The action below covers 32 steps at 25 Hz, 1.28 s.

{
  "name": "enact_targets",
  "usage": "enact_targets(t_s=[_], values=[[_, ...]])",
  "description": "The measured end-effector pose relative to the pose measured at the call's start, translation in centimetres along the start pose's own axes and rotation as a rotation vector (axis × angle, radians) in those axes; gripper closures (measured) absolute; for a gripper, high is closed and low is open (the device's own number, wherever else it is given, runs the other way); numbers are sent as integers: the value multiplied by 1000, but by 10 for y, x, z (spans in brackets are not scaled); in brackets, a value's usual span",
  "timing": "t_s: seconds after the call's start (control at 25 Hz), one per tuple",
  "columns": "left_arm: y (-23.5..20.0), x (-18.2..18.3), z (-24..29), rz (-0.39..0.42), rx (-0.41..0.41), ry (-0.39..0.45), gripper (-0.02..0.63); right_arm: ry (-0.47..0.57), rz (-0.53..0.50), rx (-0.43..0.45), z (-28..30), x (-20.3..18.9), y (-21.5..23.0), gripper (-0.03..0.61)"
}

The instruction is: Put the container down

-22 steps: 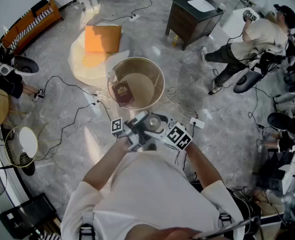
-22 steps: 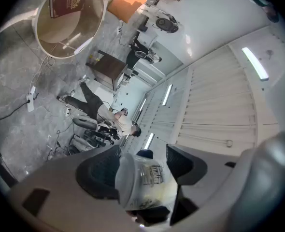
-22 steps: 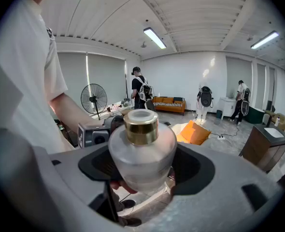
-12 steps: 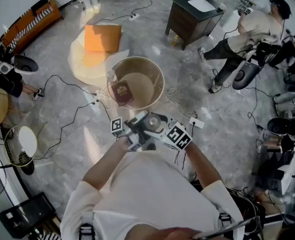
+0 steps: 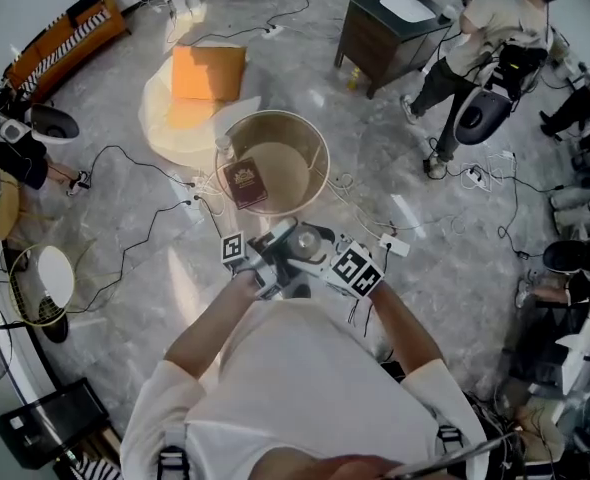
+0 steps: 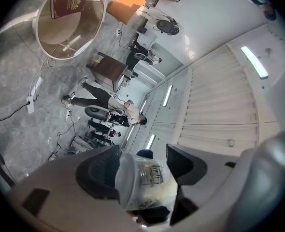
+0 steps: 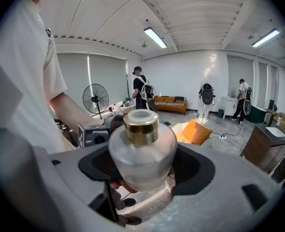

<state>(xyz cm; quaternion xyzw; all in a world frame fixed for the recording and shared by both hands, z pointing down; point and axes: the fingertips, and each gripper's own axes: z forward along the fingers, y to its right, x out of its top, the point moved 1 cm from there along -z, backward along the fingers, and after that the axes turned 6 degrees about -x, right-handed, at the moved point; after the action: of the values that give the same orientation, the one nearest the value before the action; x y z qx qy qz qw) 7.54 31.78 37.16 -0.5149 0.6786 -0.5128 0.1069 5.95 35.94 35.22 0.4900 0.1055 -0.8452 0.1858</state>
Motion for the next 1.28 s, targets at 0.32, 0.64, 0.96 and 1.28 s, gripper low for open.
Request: enact_targets(t_s=[0.32,0.64,0.96,1.28], values=[[-16,-1,21,26,-4,29,325,13,-11,25,-16,-11,20,240],[-30,0,30,42,-13,61,325,2,-30,57,-22,-24,31,241],[-35,14,42,41,-7,65,325,0,-21,58,-20,-23,49,240],[-25,60,52,4,7,46,325,-8,6,36,18,-12,80,240]])
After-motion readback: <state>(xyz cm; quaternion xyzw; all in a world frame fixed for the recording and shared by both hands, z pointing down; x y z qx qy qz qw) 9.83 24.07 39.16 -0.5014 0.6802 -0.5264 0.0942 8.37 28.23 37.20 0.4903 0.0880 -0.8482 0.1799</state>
